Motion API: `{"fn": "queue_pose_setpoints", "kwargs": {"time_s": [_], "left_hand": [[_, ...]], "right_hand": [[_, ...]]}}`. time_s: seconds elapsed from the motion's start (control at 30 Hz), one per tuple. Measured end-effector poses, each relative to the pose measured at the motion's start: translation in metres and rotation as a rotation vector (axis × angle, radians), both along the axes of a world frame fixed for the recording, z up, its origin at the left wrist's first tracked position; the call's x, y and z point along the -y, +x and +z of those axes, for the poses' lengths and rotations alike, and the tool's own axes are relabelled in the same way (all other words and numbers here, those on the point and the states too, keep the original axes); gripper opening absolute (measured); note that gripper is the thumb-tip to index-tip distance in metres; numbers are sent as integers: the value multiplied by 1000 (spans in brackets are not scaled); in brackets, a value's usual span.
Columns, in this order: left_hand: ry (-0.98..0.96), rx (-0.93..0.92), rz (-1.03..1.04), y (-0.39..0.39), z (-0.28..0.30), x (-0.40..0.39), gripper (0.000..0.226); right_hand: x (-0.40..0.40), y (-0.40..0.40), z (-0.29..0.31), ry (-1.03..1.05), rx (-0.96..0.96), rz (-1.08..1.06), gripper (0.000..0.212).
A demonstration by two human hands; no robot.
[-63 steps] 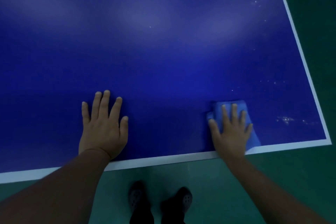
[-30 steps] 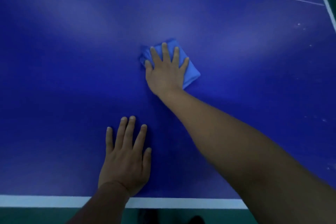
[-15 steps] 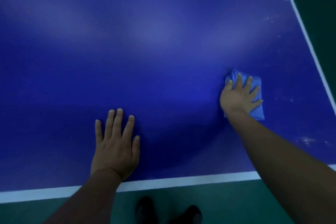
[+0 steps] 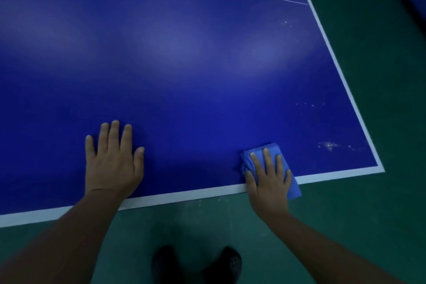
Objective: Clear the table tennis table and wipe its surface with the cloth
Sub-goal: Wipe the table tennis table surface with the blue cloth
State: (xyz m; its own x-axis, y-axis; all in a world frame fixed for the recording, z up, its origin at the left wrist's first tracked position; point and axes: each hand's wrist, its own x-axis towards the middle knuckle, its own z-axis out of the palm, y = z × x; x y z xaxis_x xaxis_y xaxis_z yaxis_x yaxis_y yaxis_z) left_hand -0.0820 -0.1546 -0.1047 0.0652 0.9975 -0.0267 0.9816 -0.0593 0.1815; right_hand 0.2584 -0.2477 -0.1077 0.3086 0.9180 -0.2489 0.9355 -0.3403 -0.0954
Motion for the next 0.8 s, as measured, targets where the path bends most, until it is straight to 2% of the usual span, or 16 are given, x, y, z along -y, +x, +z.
{"fn": "queue_pose_setpoints", "kwargs": {"time_s": [0.1, 0.27, 0.33, 0.43, 0.57, 0.7, 0.8], "left_hand": [[29, 45, -23, 5, 1, 18, 67], [4, 121, -80, 51, 3, 45, 59], [12, 151, -106, 77, 4, 55, 56], [37, 176, -122, 119, 5, 64, 54], [53, 207, -118, 190, 8, 65, 52], [53, 235, -114, 269, 11, 60, 51], [28, 231, -103, 311, 7, 56, 53]], "right_hand": [[-36, 31, 4, -33, 40, 43, 69], [-108, 49, 5, -14, -2, -77, 58], [-86, 33, 0, 23, 21, -60, 58], [-34, 20, -1, 84, 20, 84, 60], [-33, 40, -7, 120, -29, 167, 59], [-41, 98, -12, 146, -41, 164, 58], [-51, 193, -14, 137, 20, 20, 59]]}}
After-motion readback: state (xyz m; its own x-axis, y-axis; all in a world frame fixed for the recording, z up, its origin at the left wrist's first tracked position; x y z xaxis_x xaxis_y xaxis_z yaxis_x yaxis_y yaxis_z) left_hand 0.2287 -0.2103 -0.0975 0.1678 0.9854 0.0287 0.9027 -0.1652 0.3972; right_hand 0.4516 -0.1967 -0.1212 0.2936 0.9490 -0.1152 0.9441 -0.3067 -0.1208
